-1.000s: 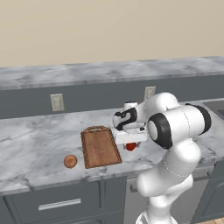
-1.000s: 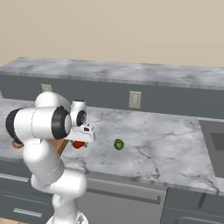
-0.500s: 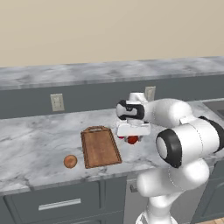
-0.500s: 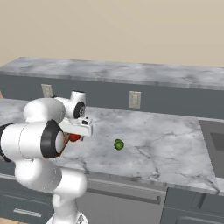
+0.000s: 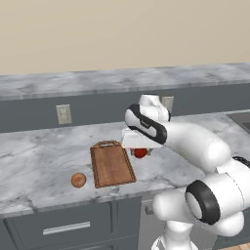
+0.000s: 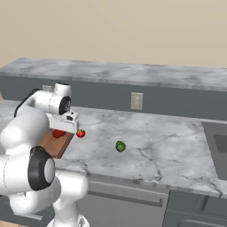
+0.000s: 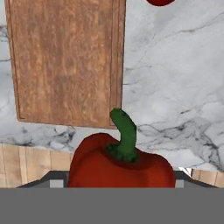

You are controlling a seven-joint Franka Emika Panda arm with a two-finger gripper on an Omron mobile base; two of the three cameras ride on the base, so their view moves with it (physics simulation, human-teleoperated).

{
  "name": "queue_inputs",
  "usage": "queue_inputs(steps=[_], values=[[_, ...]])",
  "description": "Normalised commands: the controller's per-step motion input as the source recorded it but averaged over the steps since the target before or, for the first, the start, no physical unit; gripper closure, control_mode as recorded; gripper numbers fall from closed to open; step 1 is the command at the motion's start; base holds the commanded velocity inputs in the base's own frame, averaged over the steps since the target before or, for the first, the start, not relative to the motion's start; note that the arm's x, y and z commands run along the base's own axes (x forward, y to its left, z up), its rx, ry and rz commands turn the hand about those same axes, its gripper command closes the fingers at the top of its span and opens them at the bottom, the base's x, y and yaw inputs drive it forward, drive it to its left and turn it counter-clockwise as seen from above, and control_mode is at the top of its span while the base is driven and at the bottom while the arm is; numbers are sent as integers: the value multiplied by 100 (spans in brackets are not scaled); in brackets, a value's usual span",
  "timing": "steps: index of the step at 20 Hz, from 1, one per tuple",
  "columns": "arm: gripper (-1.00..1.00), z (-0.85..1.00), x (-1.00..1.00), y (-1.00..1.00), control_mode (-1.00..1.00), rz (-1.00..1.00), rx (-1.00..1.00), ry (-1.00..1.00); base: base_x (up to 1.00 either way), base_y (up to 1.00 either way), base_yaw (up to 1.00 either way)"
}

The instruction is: Place the avocado, onion, tomato, and bell pepper on the cutting board.

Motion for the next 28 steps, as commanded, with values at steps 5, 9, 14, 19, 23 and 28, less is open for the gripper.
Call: queue_inputs(steps=[5, 9, 14, 19, 23, 28], values=[[100, 4, -26, 94, -100, 0, -6, -21, 0, 0, 0], [100, 0, 11, 78, -100, 0, -2, -13, 0, 0, 0], [100, 0, 59, 34, -100, 0, 0, 0, 0, 0, 0], [100, 0, 62, 19, -100, 0, 0, 0, 0, 0, 0], [100, -15, 26, 18, -100, 0, 0, 0, 0, 0, 0], [100, -29, 27, 3, -100, 0, 0, 0, 0, 0, 0]])
